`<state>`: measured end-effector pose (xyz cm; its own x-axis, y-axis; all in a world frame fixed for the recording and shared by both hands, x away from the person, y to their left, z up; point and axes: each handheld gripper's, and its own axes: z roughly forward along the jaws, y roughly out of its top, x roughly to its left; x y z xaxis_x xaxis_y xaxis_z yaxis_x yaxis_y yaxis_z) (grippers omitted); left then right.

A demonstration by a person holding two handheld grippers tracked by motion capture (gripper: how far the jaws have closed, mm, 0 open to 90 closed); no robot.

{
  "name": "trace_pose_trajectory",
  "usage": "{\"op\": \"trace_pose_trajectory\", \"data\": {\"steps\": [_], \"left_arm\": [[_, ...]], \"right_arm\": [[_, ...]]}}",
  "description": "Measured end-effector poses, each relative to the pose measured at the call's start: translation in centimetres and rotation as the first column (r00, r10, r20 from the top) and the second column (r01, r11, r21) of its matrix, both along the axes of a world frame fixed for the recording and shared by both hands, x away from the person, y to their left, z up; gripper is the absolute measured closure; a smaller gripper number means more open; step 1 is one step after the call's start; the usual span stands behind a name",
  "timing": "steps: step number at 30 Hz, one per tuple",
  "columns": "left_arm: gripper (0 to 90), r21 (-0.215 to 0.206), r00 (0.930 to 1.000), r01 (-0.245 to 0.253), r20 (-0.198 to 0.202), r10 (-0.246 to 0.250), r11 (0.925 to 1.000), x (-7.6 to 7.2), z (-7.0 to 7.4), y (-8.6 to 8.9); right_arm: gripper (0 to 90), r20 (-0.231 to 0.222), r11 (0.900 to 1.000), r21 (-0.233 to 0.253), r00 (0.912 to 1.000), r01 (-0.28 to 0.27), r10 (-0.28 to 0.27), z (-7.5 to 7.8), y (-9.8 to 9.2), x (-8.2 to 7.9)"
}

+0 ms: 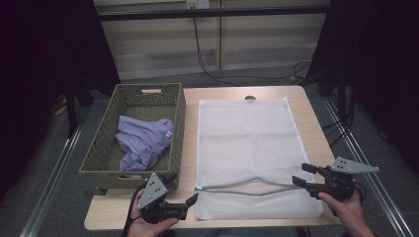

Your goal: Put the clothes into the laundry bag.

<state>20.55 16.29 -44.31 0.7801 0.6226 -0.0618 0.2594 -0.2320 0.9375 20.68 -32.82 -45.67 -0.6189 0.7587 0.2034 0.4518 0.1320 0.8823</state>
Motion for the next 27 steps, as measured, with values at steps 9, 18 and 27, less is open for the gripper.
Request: {"op": "trace_pose_trajectory", "data": {"steps": [9, 18, 27], "left_arm": [[9.2, 0.020, 1.0000, 0.000, -0.001, 0.000, 0.9998, 0.1, 0.0, -0.2], [9.4, 0.026, 1.0000, 0.002, -0.006, -0.002, 0.9997, 0.0, 0.0, 0.0], [9.3, 0.031, 0.9998, -0.007, -0.017, 0.007, 0.9995, -0.1, -0.1, 0.3]], "right_arm": [[38.4, -0.069, 0.997, 0.004, 0.9949, -0.073, 0.074, -0.6, 0.1, 0.1], [48.6, -0.069, 0.989, -0.002, 0.9866, -0.148, 0.148, -0.4, 2.0, 0.4], [63.0, -0.083, 0.968, -0.012, 0.9647, -0.252, 0.250, -0.1, 4.5, 2.3]]}}
